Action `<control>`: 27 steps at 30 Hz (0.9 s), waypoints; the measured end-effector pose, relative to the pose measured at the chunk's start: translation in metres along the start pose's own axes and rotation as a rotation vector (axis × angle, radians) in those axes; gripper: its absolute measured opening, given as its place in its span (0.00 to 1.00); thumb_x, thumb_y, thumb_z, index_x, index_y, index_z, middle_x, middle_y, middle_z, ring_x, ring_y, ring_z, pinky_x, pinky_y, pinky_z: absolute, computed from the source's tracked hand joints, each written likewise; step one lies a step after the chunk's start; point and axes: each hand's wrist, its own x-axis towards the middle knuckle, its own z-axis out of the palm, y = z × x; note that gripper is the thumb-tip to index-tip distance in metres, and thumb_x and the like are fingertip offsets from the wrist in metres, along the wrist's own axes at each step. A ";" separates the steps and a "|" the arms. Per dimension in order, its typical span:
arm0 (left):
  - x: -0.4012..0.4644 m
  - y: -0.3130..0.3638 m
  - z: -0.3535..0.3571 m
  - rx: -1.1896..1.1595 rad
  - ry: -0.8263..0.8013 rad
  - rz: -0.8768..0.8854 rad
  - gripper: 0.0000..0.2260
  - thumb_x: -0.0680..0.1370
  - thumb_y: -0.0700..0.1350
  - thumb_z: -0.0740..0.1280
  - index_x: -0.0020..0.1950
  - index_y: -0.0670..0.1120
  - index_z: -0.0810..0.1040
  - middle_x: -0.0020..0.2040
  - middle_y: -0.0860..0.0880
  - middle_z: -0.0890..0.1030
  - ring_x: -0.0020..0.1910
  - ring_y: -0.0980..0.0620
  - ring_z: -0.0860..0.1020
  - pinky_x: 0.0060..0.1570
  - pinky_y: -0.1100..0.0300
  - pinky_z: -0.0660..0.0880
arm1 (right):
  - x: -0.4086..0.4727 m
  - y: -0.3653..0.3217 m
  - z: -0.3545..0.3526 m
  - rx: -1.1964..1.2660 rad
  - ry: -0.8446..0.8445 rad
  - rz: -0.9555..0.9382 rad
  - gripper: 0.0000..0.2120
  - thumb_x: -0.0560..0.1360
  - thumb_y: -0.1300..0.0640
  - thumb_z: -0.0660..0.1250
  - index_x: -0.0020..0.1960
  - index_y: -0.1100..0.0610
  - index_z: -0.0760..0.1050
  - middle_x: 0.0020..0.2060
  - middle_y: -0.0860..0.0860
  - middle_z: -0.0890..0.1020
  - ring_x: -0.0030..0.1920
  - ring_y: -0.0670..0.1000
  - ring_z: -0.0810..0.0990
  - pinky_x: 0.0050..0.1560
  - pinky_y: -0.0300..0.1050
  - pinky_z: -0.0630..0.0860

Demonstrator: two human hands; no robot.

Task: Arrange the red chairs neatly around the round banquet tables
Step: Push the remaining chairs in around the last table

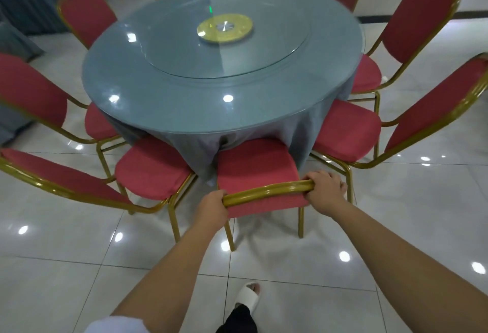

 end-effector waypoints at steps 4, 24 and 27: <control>0.018 0.003 -0.001 0.054 0.011 0.003 0.09 0.76 0.37 0.63 0.44 0.51 0.78 0.38 0.50 0.78 0.39 0.50 0.76 0.34 0.57 0.70 | 0.018 -0.004 -0.007 -0.014 0.002 -0.003 0.17 0.72 0.64 0.60 0.48 0.41 0.75 0.59 0.47 0.74 0.65 0.58 0.63 0.65 0.59 0.59; 0.028 -0.001 -0.015 0.277 -0.208 0.111 0.12 0.76 0.42 0.64 0.55 0.54 0.80 0.49 0.49 0.82 0.51 0.45 0.80 0.50 0.54 0.79 | 0.018 -0.008 -0.026 -0.261 -0.130 0.005 0.13 0.74 0.60 0.60 0.43 0.45 0.78 0.41 0.45 0.78 0.47 0.50 0.77 0.48 0.50 0.77; 0.022 -0.003 -0.011 0.234 -0.217 0.095 0.12 0.76 0.40 0.62 0.53 0.54 0.80 0.47 0.49 0.81 0.49 0.46 0.80 0.48 0.53 0.79 | 0.014 -0.003 -0.019 -0.247 -0.102 0.033 0.12 0.75 0.59 0.61 0.45 0.42 0.78 0.46 0.45 0.78 0.54 0.51 0.75 0.56 0.58 0.76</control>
